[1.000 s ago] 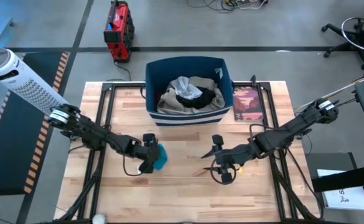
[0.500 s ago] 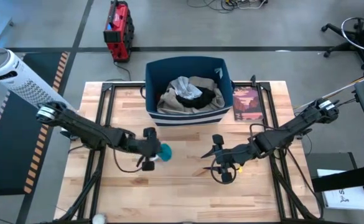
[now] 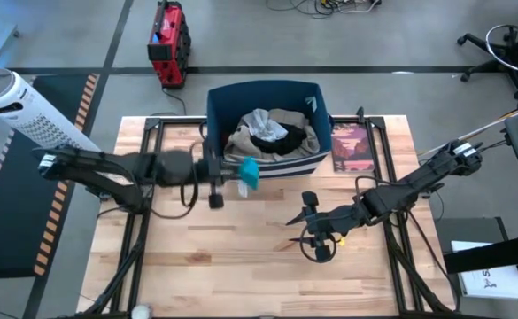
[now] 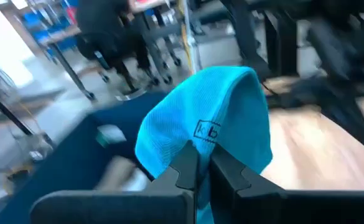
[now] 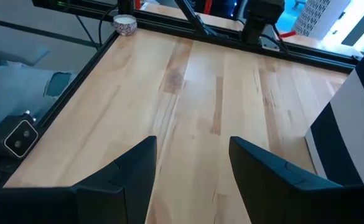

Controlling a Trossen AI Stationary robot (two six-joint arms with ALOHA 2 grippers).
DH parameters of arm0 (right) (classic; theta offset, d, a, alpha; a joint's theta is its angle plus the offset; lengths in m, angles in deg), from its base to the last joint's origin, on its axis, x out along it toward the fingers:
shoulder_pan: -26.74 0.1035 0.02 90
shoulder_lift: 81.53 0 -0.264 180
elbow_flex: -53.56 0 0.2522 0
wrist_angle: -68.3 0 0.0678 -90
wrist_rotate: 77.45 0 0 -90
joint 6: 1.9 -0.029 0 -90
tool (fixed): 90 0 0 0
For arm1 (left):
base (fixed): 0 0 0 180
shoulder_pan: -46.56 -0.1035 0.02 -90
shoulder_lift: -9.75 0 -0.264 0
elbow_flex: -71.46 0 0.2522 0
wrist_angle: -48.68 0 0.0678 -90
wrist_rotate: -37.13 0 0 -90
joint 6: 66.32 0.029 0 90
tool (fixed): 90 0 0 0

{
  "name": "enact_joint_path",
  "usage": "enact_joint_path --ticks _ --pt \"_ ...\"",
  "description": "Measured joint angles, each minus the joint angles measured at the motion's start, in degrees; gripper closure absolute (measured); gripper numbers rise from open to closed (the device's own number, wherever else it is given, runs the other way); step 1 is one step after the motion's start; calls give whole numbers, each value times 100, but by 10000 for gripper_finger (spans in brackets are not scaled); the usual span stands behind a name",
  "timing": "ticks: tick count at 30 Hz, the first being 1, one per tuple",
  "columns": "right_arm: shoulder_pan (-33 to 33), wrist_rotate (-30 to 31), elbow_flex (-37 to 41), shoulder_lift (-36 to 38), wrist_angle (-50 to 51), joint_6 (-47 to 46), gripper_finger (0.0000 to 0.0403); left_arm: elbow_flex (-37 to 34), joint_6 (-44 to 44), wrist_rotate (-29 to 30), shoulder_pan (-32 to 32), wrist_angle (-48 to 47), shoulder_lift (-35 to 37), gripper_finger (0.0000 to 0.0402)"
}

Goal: Sort clothes
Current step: Put the blue sock into the blue laundry bin, then return to Home Position

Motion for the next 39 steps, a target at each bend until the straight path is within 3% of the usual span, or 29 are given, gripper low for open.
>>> enact_joint_path --ticks 8,12,16,20,34,39 --pt "-60 -5 2 2 40 51 217 1482 336 -1548 -1670 -369 -857 400" --pt "-60 -5 4 2 62 47 217 2233 430 -2113 -2312 -1005 -1536 400" --pt "-60 -5 4 2 99 -31 217 2954 487 -2262 -2679 -1852 -2213 393" --pt "-60 -5 4 2 105 -31 217 3386 565 -2264 -2751 -2297 -2670 360" --pt "-60 -2 4 2 127 -69 217 3392 878 -2206 -2672 -2298 -2522 179" --pt "-58 0 4 2 92 88 219 2739 1089 -2186 -2363 -1790 -1854 184"
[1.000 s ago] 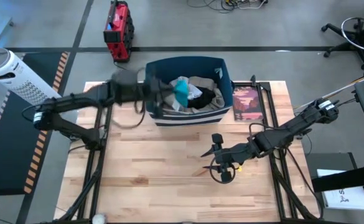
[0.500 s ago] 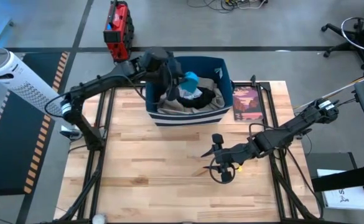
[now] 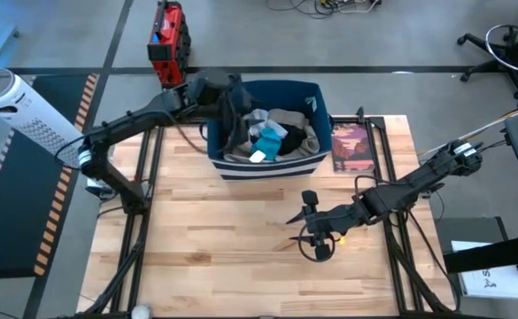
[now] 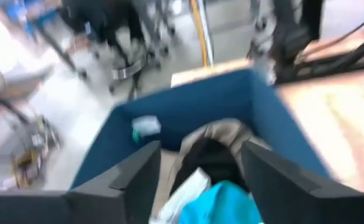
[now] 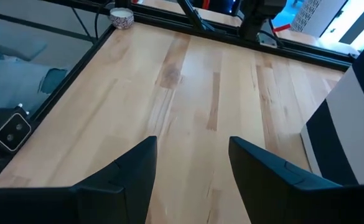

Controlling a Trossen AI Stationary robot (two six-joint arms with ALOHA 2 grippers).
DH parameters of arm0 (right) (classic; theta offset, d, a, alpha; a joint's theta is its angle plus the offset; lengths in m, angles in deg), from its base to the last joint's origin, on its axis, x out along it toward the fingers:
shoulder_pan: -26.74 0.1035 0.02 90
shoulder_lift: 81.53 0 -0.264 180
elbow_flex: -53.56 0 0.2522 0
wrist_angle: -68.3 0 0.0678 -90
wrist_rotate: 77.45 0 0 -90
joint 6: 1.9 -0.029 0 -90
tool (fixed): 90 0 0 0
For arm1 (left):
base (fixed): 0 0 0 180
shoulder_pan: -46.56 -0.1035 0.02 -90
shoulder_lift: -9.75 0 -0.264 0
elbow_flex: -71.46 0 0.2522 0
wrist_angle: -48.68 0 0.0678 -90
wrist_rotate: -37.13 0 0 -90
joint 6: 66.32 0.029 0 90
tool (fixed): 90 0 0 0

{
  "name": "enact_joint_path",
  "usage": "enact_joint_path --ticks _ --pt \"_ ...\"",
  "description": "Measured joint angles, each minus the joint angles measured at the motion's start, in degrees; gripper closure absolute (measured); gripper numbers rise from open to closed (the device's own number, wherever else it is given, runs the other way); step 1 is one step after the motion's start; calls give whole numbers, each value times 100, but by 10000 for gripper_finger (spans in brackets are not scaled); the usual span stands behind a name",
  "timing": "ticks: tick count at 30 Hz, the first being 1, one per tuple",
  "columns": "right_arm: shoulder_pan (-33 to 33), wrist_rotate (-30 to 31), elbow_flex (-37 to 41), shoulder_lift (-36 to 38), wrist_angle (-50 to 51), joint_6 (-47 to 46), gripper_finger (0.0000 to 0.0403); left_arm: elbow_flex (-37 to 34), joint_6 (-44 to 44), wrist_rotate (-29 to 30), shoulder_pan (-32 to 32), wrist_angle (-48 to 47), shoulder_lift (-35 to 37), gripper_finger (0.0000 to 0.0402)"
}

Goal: Sort clothes
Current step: Return to Home Position

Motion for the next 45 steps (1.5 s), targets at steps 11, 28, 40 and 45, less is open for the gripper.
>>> enact_joint_path --ticks 11,28,40,45 --pt "-5 453 4 53 202 561 305 -3051 -40 68 531 1694 2652 372" --pt "-777 1187 1863 2228 -509 812 401 -5716 -353 105 528 2119 5789 401" --pt "-1882 -415 4070 4072 -2293 738 403 -7253 -1081 -308 527 2892 6592 401" --pt "-2196 -794 4518 4638 -2381 591 403 -7704 -1274 -308 527 3145 6701 402"
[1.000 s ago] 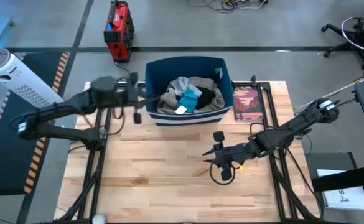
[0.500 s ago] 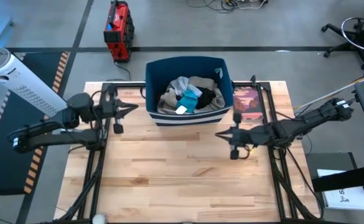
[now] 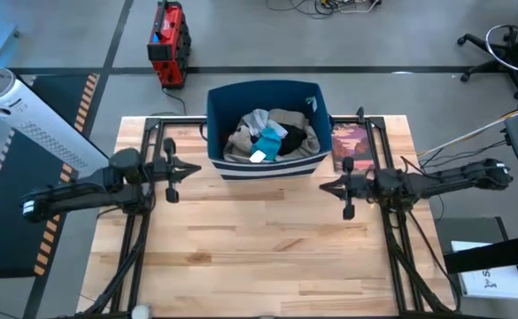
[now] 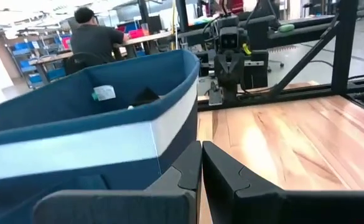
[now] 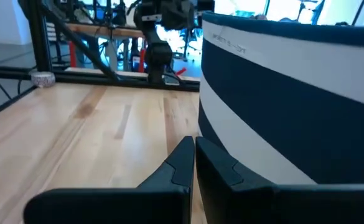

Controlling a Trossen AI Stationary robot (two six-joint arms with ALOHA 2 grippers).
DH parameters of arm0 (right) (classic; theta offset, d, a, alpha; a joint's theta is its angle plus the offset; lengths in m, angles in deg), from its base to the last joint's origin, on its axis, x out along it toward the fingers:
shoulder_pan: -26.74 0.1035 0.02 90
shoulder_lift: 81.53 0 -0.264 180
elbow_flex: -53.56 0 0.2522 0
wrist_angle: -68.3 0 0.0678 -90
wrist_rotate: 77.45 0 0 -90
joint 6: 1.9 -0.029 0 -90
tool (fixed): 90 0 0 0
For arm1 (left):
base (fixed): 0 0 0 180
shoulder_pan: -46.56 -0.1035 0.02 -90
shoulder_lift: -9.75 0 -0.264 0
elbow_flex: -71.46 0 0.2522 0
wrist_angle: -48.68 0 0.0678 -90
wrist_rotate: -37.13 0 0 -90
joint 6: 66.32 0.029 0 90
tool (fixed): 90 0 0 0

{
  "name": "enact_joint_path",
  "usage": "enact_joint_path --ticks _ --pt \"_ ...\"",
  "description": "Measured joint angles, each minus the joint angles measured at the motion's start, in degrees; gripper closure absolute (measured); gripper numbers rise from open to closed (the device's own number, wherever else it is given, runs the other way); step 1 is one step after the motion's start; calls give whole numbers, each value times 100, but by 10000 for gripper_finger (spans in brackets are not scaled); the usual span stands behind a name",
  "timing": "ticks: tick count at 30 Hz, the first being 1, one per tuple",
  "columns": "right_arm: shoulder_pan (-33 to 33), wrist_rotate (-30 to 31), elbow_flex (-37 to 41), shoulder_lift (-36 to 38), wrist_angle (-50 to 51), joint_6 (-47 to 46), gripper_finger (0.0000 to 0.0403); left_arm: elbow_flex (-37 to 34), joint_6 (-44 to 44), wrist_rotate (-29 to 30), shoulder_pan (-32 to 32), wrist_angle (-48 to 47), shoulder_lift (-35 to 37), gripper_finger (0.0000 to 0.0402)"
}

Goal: Sort clothes
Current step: Return to Home Position

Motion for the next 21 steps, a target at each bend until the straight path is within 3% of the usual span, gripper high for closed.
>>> enact_joint_path --ticks 9,16,21 --pt "-33 -33 632 805 35 -215 403 -410 -263 0 0 -68 941 402" --pt "-31 -226 640 1262 460 -279 403 -790 -562 -1 0 -632 1849 402" --pt "-30 -161 642 1576 860 -409 403 -1018 -702 -53 17 -630 1852 401"
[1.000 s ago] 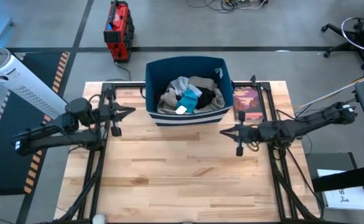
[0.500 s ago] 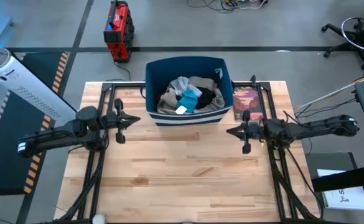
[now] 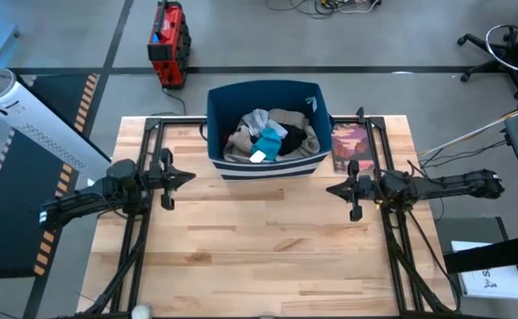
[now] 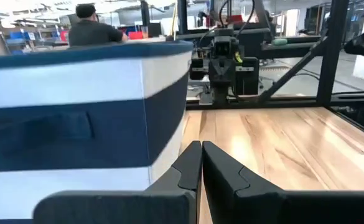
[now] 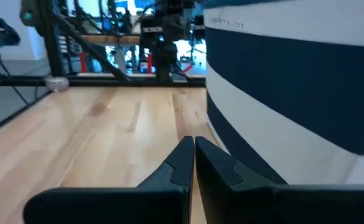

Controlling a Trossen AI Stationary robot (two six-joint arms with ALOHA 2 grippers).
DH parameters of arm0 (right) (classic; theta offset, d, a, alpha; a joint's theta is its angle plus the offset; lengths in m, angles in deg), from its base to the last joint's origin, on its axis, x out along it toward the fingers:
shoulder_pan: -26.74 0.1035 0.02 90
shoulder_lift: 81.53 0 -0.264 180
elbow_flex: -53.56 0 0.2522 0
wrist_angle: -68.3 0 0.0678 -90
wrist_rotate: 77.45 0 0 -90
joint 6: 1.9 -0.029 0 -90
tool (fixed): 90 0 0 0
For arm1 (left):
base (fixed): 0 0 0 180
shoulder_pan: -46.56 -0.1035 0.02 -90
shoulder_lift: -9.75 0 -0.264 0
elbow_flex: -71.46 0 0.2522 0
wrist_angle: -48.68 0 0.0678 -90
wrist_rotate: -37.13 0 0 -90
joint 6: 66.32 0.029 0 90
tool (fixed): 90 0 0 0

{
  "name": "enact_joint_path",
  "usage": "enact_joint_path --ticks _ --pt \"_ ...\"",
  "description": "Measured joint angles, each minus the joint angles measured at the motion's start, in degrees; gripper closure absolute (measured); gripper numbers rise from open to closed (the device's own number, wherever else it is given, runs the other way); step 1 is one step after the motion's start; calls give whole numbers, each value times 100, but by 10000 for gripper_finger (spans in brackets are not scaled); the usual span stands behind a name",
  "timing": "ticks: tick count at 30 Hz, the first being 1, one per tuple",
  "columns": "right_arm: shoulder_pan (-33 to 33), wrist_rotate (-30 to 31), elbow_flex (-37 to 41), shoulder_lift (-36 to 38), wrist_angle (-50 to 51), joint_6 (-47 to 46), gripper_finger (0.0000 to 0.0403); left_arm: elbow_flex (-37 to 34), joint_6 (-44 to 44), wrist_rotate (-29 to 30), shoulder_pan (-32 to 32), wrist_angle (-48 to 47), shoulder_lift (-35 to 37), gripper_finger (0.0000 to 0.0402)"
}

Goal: Sort clothes
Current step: Return to Home Position

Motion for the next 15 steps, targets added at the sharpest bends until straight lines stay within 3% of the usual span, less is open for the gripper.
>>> enact_joint_path --ticks 6,15 --pt "3 592 2 434 668 79 403 -170 -3 -39 9 33 17 401" --pt "12 497 4 552 746 211 403 -465 -30 -51 9 501 17 401"
